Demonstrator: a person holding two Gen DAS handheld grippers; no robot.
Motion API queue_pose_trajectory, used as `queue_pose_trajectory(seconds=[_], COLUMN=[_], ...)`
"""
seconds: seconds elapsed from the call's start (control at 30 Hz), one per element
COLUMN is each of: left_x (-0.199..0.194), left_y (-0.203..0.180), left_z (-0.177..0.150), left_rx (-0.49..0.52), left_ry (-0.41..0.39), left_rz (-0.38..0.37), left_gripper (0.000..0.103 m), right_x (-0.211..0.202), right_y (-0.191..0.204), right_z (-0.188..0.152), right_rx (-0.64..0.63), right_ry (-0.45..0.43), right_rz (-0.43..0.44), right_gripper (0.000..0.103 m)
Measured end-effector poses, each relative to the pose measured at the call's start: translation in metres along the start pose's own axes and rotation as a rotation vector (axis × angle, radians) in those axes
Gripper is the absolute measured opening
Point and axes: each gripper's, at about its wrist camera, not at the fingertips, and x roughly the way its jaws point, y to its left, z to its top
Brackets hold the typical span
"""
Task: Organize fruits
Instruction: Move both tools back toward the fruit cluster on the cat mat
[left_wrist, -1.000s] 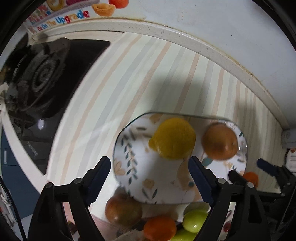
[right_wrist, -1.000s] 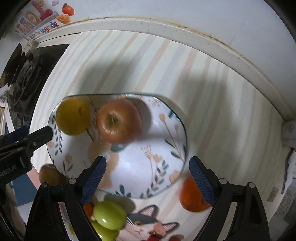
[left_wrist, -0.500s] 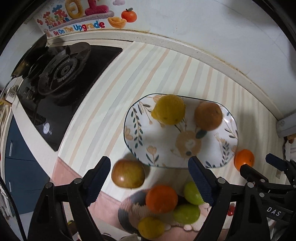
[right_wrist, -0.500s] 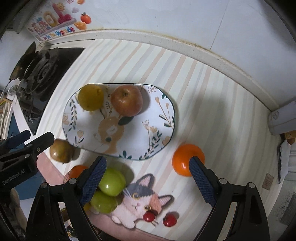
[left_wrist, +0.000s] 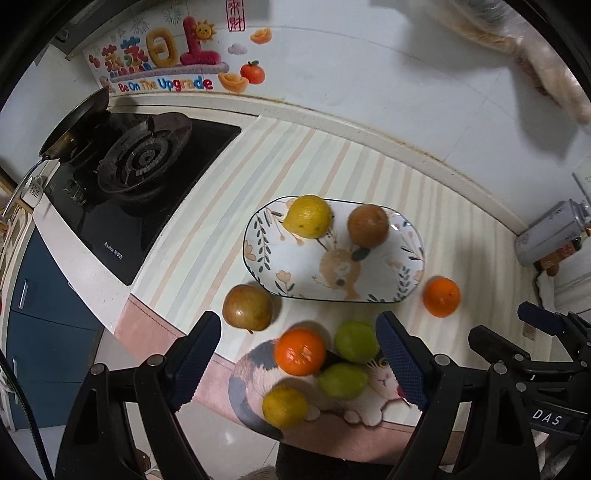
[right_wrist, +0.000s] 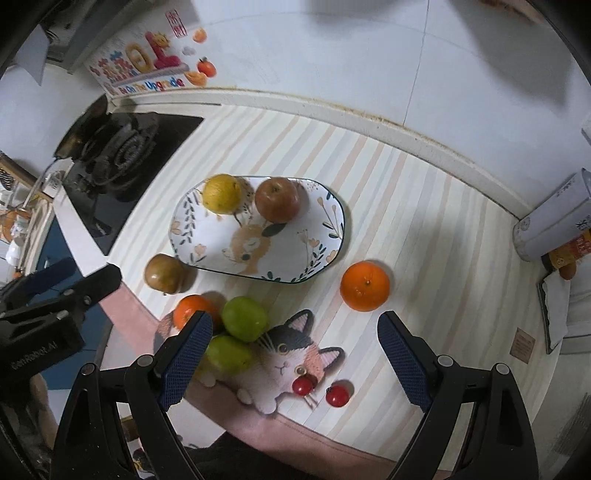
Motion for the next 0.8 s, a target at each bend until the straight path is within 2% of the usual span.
queue_pose_trajectory(seconds=[0.17, 0.3, 0.4, 0.43, 0.47, 0.57, 0.63, 0.7, 0.8], left_x=[-0.021, -0.026, -0.015, -0.007, 0.002, 0.029, 0.05, 0.066, 0.08], left_y=[-0.003, 0.004, 0.014, 0.019, 0.024, 0.037, 0.048, 0.058, 0.067], left_z=[-0.006, -0.01, -0.017, -0.021, -0.026, -0.042, -0.057, -0.071, -0.086], left_rx=[-0.014, -0.045, -0.068, -0.076, -0.085, -0.1, -0.122, -0.147, -0.175], left_ry=[-0.029, -0.04, -0.021, -0.005, 0.018, 0.067, 0.129, 0.176, 0.22], left_rz=[-0.015, -0.007, 0.024, 0.047, 0.065, 0.137, 0.164, 0.181, 0.192], left_gripper=[0.086, 0.086, 0.087, 0.096, 0.098, 0.098, 0.098, 0.098, 0.098], right_x=[-0.021, -0.009, 0.021, 0.033, 0.051, 0.103, 0.136, 0.159, 0.185], right_y=[0.004, 0.009, 0.014, 0.016, 0.018, 0.025, 0.029, 0.032, 0.038], right_z=[-0.003, -0.006, -0.009, -0.011, -0.015, -0.027, -0.036, -0.045, -0.058], right_rx=[-0.005, -0.009, -0.015, -0.016, -0.008, 0.02, 0.044, 0.063, 0.079], right_ry=[-0.027, 0.006, 0.069, 0.094, 0.132, 0.258, 0.336, 0.393, 0.449], right_rz=[0.039, 0.066, 0.097, 0.112, 0.145, 0.192, 0.207, 0.221, 0.228], right_gripper=[0.093, 0.093, 0.093, 0.093, 0.093, 0.093, 0.088, 0.078, 0.076])
